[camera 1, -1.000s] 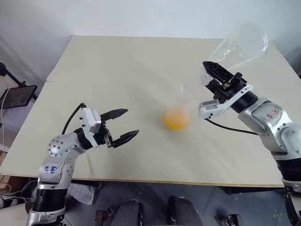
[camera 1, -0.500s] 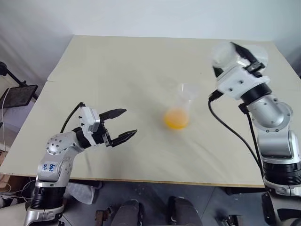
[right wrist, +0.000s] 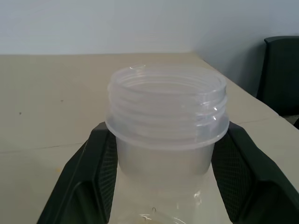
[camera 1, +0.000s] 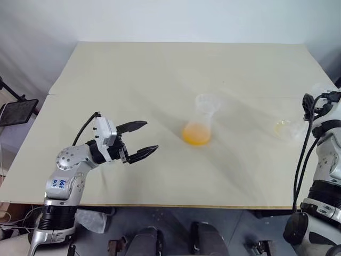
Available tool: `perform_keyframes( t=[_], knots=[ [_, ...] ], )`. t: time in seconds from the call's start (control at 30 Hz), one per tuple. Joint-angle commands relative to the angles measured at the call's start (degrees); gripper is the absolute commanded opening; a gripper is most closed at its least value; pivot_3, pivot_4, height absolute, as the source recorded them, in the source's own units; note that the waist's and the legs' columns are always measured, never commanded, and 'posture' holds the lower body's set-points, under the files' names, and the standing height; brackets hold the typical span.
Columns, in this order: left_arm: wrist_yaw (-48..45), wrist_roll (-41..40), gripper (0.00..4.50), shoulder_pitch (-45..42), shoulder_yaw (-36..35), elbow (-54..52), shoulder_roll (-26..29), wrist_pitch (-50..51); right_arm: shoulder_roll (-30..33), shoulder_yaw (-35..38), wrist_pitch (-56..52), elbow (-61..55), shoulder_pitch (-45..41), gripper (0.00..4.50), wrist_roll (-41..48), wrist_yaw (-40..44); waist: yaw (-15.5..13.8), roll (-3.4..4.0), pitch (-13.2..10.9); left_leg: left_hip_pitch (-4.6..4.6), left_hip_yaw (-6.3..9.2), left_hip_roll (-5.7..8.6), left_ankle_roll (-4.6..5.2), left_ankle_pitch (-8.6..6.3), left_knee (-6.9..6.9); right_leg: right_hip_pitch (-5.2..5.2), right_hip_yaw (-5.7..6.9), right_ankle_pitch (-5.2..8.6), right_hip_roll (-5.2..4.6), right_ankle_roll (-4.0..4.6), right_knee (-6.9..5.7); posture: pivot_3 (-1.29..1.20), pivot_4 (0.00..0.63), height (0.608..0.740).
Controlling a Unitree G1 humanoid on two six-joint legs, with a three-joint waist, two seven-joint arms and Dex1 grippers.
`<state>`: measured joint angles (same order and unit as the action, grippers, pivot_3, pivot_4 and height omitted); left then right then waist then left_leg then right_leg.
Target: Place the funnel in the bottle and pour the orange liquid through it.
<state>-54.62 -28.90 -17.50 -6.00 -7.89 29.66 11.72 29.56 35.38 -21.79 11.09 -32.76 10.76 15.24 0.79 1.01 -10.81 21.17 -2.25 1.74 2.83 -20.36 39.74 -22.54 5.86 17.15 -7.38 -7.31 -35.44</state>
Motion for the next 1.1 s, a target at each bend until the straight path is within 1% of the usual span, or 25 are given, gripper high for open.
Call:
perform_keyframes(
  t=[0.03,0.1,0.17,0.2,0.3,0.43,0.53,0.6,0.7,0.77,0.83,0.9,0.93,0.97,1.0,1.1],
  knots=[
    [0.2,-0.2,4.5,-0.5,-0.4,-0.6,0.1,-0.6,1.9,0.3,3.1,1.0,-0.6,2.42,2.3,0.0,0.0,0.0,0.0,0.0,0.0,0.0,0.0,0.0,0.01,0.01,0.0,0.0,-0.01,0.0,0.0,0.0,0.15,0.74],
    [0.2,-0.3,4.5,-0.6,-0.5,-0.5,0.2,-0.5,2.1,-0.3,4.3,1.2,-0.2,2.42,3.3,1.0,-0.1,0.0,0.0,0.01,0.0,0.02,0.01,0.01,0.01,0.01,-0.01,0.0,-0.03,0.0,0.01,0.0,0.15,0.74],
    [0.2,-0.3,4.5,-0.7,-0.6,-0.6,0.4,-0.4,1.7,0.1,4.9,0.1,0.2,3.18,6.1,2.9,-0.1,0.0,0.0,0.01,0.01,0.02,0.01,0.01,0.01,0.01,-0.02,0.0,-0.03,0.0,0.01,0.0,0.15,0.74],
    [0.2,-0.4,4.5,-0.8,-0.7,-0.6,0.5,-0.3,2.1,-0.1,5.0,-0.2,0.5,3.45,6.1,2.7,-0.1,0.0,0.0,0.01,0.01,0.02,0.01,0.01,0.01,0.01,-0.02,0.0,-0.03,0.0,0.02,0.0,0.15,0.74],
    [0.1,-0.5,4.5,-0.6,-0.9,-0.8,0.8,0.0,3.5,-0.6,4.2,-2.0,1.7,4.46,6.6,2.7,-0.5,0.0,0.0,0.03,0.01,0.02,0.02,0.01,0.03,0.01,-0.02,0.0,-0.05,0.0,0.02,0.0,0.15,0.74],
    [-0.1,-1.2,4.5,0.0,-1.6,-1.0,1.8,1.1,8.4,0.8,0.2,-8.1,6.2,4.49,11.7,9.7,-1.2,0.01,0.0,0.09,0.11,0.07,0.02,0.01,0.08,0.02,-0.02,0.0,-0.1,0.0,0.02,0.0,0.15,0.74],
    [-0.5,-1.5,4.5,0.5,-1.8,-1.3,2.2,1.6,10.6,2.5,0.2,-10.2,9.6,4.49,14.6,12.7,-1.1,0.01,0.0,0.11,0.13,0.08,0.03,0.0,0.07,0.06,-0.01,0.0,-0.1,-0.01,0.13,0.0,0.15,0.74],
    [-1.1,-1.7,4.5,0.8,-1.9,-1.1,2.6,1.8,12.5,3.8,-1.9,-11.3,12.8,4.49,17.3,15.8,-1.2,0.01,0.0,0.09,0.13,0.05,0.03,0.01,0.05,0.13,0.01,0.0,-0.09,-0.01,0.23,0.0,0.15,0.74],
    [-2.2,-1.9,4.5,1.2,-2.3,-0.6,3.5,2.1,13.7,7.1,-0.5,-14.7,19.3,4.49,21.7,23.2,-1.4,0.01,0.0,0.08,0.12,0.02,0.03,0.01,0.05,0.17,0.02,-0.01,-0.09,-0.01,0.32,0.0,0.15,0.74],
    [-3.1,-2.2,4.5,1.6,-2.9,-0.2,4.2,2.2,15.2,8.9,-2.0,-17.2,24.8,4.49,24.7,28.7,-1.8,0.01,0.0,0.08,0.11,0.02,0.03,0.01,0.03,0.17,0.01,-0.01,-0.07,-0.01,0.34,0.0,0.15,0.74],
    [-4.2,-2.0,4.5,2.3,-3.3,0.2,5.3,2.2,16.6,10.1,-2.5,-19.3,30.6,4.49,26.0,33.5,-2.0,0.01,0.0,0.07,0.07,0.02,0.04,0.0,0.01,0.18,0.01,-0.01,-0.08,-0.02,0.39,0.0,0.15,0.74],
    [-4.8,-1.9,4.5,3.0,-3.8,0.3,6.4,2.3,17.0,10.9,-0.4,-21.4,36.1,4.49,26.8,38.8,-2.1,0.0,0.0,0.07,0.07,0.02,0.05,0.0,-0.01,0.19,-0.01,-0.01,-0.1,-0.03,0.46,0.0,0.15,0.74],
    [-5.2,-1.4,4.5,3.7,-4.2,0.5,8.0,3.2,16.1,11.2,1.4,-24.6,40.5,4.49,29.1,45.3,-2.1,0.0,0.0,0.04,0.08,0.01,0.05,-0.01,-0.01,0.22,-0.02,-0.01,-0.11,-0.03,0.47,0.0,0.15,0.74],
    [-5.5,-1.2,4.5,4.2,-4.4,0.7,9.2,3.9,15.4,11.3,2.6,-26.9,43.6,4.49,30.8,49.8,-2.1,0.0,0.0,0.03,0.08,0.0,0.05,-0.01,-0.02,0.24,-0.02,-0.01,-0.12,-0.03,0.52,0.0,0.15,0.74],
    [-5.7,-1.1,4.5,4.6,-4.6,0.8,10.0,4.3,15.0,11.4,3.4,-28.3,45.6,4.49,32.0,52.6,-2.2,0.0,0.0,0.03,0.09,-0.04,0.05,-0.01,-0.05,0.25,-0.06,-0.01,-0.14,-0.02,0.58,0.0,0.15,0.74],
    [-6.9,-2.6,4.5,6.6,-6.2,-0.7,11.6,4.4,16.1,7.0,6.2,-31.4,49.8,4.49,30.0,57.8,-2.1,-0.01,0.0,-0.07,0.12,-0.11,0.03,-0.03,-0.07,0.4,-0.12,-0.01,-0.17,-0.02,0.74,0.0,0.15,0.74]
  ],
)
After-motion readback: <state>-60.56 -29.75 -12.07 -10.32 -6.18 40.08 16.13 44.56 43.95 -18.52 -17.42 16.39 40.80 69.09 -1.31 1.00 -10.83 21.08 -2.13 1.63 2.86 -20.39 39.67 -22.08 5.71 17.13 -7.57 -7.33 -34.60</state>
